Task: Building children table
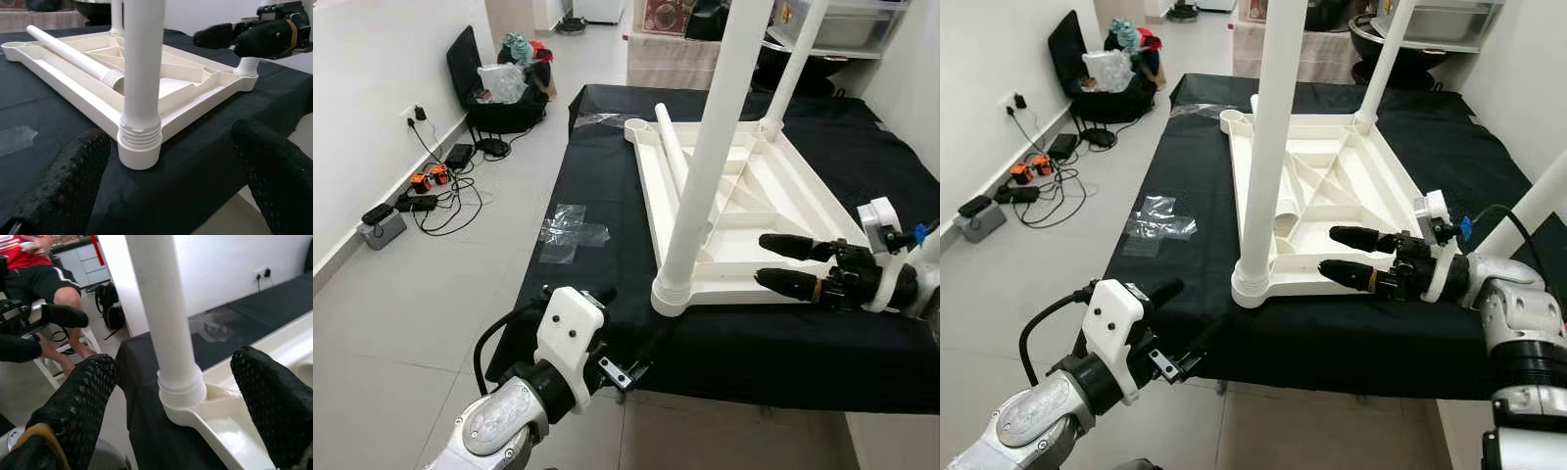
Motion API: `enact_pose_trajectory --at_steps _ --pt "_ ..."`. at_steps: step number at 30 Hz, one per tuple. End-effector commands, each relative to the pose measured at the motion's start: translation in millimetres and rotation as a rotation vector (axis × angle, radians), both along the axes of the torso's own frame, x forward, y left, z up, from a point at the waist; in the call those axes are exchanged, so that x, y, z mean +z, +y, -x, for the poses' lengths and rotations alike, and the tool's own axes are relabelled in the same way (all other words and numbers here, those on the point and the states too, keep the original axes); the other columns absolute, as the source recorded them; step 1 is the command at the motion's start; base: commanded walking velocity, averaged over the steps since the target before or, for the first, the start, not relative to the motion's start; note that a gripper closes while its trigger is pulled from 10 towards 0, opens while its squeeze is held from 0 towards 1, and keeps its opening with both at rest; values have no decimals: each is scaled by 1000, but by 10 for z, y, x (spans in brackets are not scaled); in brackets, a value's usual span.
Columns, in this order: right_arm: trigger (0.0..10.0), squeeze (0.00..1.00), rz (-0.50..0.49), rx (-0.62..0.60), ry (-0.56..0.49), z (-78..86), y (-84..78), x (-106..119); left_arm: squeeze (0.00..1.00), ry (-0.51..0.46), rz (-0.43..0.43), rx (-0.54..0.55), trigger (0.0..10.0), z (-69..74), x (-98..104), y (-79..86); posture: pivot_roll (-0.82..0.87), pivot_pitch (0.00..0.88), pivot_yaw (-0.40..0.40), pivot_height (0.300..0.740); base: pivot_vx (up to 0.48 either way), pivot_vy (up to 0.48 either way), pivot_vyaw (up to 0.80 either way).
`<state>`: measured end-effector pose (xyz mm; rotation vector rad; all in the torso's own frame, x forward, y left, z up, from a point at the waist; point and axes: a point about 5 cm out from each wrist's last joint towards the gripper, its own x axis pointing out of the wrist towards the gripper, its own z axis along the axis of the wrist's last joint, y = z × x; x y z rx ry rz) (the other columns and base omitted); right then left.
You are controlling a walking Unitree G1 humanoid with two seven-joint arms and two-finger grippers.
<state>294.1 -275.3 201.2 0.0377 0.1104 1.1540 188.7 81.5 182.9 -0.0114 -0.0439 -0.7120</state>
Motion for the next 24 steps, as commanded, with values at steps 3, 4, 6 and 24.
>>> enact_pose_trajectory --at_steps 3,4,6,24 --pt "10000 0 -21 31 -64 7 163 68 0 -2 0 -3 10000 -9 -7 -5 77 72 -52 740 0 0 0" --pt "10000 0 -32 36 -98 11 264 105 0 -4 2 -4 10000 -12 -5 -10 77 70 -54 740 0 0 0" --pt "10000 0 -38 37 -119 16 330 122 0 -6 3 -4 10000 -16 -4 -10 77 70 -54 740 0 0 0" --pt "10000 0 -94 -68 -170 -81 651 154 0 -21 9 -5 10000 -41 24 -12 74 77 -51 740 0 0 0"
